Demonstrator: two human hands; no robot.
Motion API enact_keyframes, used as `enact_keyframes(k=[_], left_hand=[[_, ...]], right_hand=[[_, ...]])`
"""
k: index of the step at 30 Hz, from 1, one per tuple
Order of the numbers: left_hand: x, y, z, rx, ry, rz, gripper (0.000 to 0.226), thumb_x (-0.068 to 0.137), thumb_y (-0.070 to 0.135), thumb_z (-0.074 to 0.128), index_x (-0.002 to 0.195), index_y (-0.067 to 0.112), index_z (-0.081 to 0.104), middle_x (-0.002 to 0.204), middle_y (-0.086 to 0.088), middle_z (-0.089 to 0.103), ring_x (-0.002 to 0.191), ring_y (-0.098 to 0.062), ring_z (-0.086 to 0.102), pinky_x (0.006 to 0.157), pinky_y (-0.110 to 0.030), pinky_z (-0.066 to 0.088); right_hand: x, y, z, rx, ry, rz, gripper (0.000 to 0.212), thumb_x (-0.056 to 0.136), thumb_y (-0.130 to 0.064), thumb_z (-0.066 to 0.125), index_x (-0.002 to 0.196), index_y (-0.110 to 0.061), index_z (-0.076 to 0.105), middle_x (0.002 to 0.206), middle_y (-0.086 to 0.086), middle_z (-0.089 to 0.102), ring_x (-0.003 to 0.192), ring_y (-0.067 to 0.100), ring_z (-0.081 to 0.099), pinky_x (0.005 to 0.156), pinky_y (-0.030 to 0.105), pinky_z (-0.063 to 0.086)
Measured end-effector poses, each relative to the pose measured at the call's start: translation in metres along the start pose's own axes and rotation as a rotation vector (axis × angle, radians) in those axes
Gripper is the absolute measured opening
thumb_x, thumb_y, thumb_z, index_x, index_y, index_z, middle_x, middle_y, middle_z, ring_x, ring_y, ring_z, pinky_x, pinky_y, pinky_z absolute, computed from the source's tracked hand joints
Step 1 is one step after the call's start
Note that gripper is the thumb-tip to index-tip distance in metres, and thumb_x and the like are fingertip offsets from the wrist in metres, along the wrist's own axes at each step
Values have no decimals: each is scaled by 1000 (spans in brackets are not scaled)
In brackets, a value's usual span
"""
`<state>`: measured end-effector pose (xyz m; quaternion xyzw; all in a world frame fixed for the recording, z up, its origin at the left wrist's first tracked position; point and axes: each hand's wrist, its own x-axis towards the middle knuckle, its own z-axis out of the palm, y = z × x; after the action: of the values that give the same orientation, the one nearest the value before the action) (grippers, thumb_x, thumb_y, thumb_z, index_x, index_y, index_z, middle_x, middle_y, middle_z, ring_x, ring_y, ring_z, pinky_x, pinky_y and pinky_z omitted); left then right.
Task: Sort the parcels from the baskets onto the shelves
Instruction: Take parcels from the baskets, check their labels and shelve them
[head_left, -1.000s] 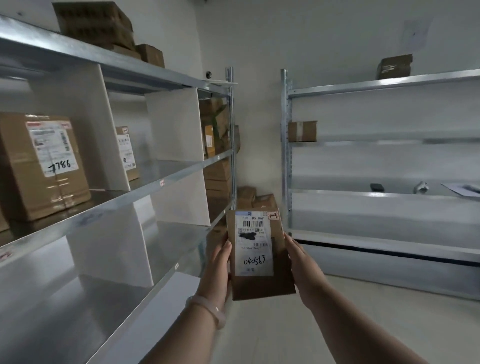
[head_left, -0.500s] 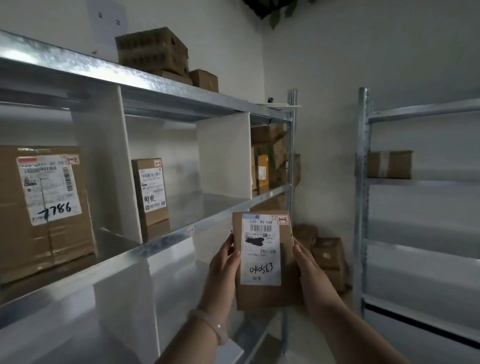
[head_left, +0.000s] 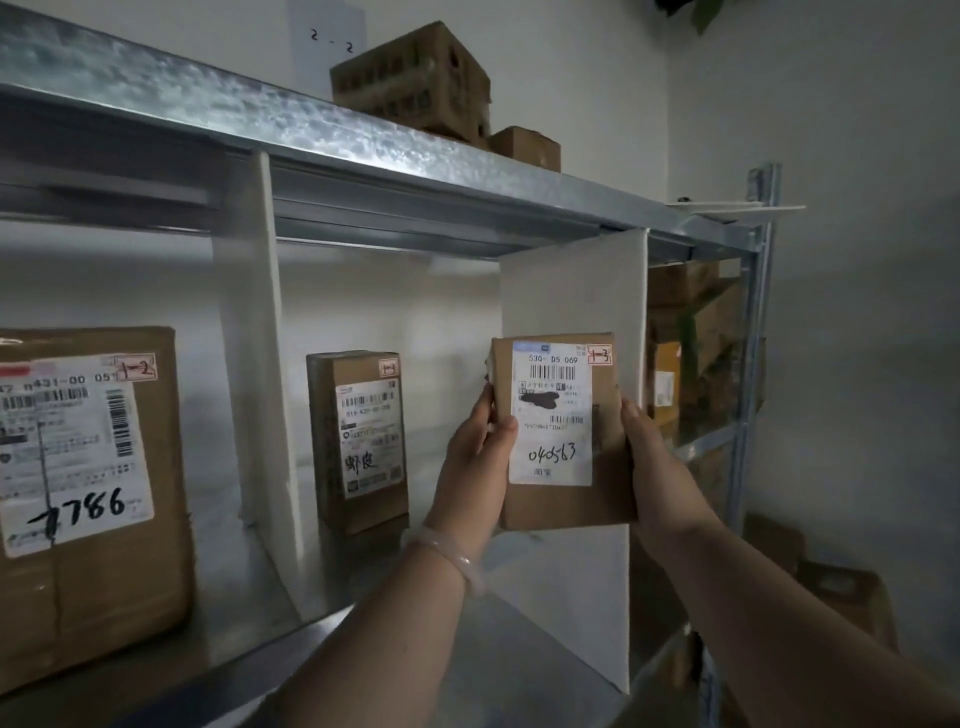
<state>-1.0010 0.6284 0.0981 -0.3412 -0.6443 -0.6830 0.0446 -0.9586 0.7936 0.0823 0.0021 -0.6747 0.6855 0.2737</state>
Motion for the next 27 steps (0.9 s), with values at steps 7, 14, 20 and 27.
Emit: enact_keyframes(k=[7,14,20,27], left_hand=[[44,-39,-21,111,153,-77,43,99,44,43,137,58,32,123,28,55,109,-2,54,87,-21,44],[78,-68,-20,270,312,-203,65,94,14,52,145,49,31,130,20,58,120,-10,54,106,-38,42],[107,-88,-11,303,423,-248,70,91,4,56,141,44,27,134,11,56,124,-15,53,107,-45,44],[121,-111,-5,341,526,-230,83,88,-4,58,146,43,22,131,15,54,117,-6,53,90,-27,48]], right_hand=[[73,39,31,102,-144,45,31,99,-51,36,122,-42,55,103,-21,67,96,1,60,75,28,46],[179,86,45,-12,-297,40,42,106,-12,25,144,1,36,146,24,41,133,35,39,88,27,37],[199,92,50,90,-400,108,39,101,-43,40,137,-29,45,113,-10,63,118,18,58,81,16,46],[216,103,42,123,-569,111,43,92,-62,42,130,-45,30,112,-24,56,107,0,53,102,31,42]])
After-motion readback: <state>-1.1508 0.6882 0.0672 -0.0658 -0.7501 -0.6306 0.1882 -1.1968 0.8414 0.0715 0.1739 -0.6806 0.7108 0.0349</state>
